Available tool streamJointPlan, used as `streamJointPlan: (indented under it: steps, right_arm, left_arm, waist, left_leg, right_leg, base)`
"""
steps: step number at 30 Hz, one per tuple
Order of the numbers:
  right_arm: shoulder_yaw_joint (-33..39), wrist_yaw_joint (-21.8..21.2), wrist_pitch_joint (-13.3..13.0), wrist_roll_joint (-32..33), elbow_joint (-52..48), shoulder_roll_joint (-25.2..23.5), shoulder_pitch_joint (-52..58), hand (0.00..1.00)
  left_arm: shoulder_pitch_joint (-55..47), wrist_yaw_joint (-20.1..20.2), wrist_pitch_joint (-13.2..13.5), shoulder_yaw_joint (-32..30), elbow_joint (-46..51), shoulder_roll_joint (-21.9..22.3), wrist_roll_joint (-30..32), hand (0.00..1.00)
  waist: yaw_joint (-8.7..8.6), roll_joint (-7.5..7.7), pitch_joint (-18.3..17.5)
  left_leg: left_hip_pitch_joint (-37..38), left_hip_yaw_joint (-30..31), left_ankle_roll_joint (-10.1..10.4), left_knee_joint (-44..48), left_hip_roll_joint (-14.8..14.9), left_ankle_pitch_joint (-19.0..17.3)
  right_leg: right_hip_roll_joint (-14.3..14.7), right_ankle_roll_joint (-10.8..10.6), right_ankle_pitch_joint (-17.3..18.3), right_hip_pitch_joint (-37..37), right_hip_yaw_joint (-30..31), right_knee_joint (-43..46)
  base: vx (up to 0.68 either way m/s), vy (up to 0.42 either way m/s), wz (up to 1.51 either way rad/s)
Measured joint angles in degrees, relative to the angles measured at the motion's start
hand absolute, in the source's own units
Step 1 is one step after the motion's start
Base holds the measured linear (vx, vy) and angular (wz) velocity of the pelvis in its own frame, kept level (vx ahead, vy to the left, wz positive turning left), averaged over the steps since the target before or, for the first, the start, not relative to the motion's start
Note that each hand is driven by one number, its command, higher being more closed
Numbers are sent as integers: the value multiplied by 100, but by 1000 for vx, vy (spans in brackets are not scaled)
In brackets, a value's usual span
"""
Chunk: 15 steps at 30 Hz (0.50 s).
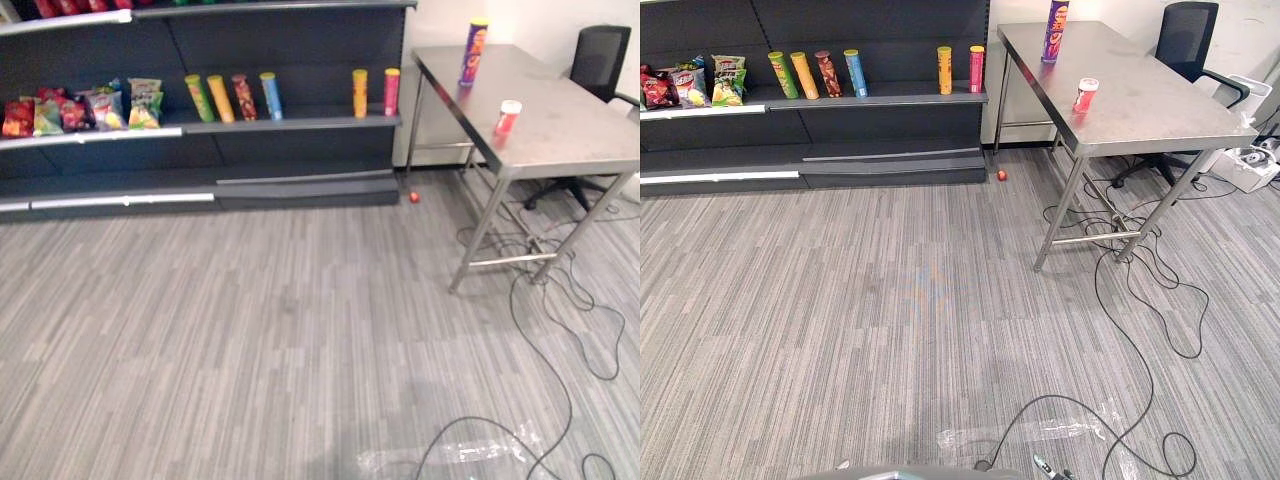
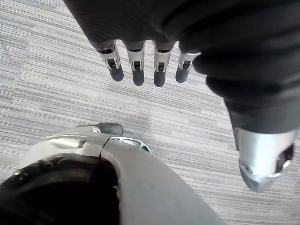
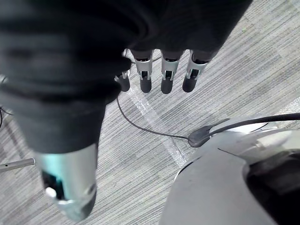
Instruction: Put the gum and the chips on the shelf.
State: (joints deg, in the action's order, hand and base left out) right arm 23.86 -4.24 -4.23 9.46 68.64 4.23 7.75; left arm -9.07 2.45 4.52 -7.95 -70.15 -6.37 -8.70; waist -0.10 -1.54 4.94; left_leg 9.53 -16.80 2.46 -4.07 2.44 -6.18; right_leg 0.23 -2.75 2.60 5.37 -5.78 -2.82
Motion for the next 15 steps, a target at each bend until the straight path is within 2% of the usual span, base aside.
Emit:
streamJointPlan:
  steps: [7, 8, 15]
  right_arm:
    - [47, -4, 0, 64, 3, -15, -2, 0]
    - [49, -4, 0, 68, 3, -19, -10, 0]
    - [56, -6, -4, 243, 9, -30, -30, 0]
  left_arm:
    - [27, 0, 2, 84, -23, -20, 2, 0]
    - [27, 0, 2, 84, -23, -20, 3, 0]
    - [39, 1, 31, 81, -22, -20, -2, 0]
  waist:
    - [6, -1, 14]
    - [5, 47, 46]
    - [5, 12, 97]
  left_leg:
    - [61, -5, 10, -82, -5, 6]
    - [69, -3, 10, -84, -6, 6]
    - [81, 17, 10, -88, -9, 7]
  right_leg:
    - [3, 0, 0, 32, -18, -12]
    - [2, 0, 0, 46, -30, -15]
    - [-1, -1, 1, 85, -73, -28]
  base:
    - [4, -35, 0]
    - [0, 0, 0]
    - [-15, -36, 3]
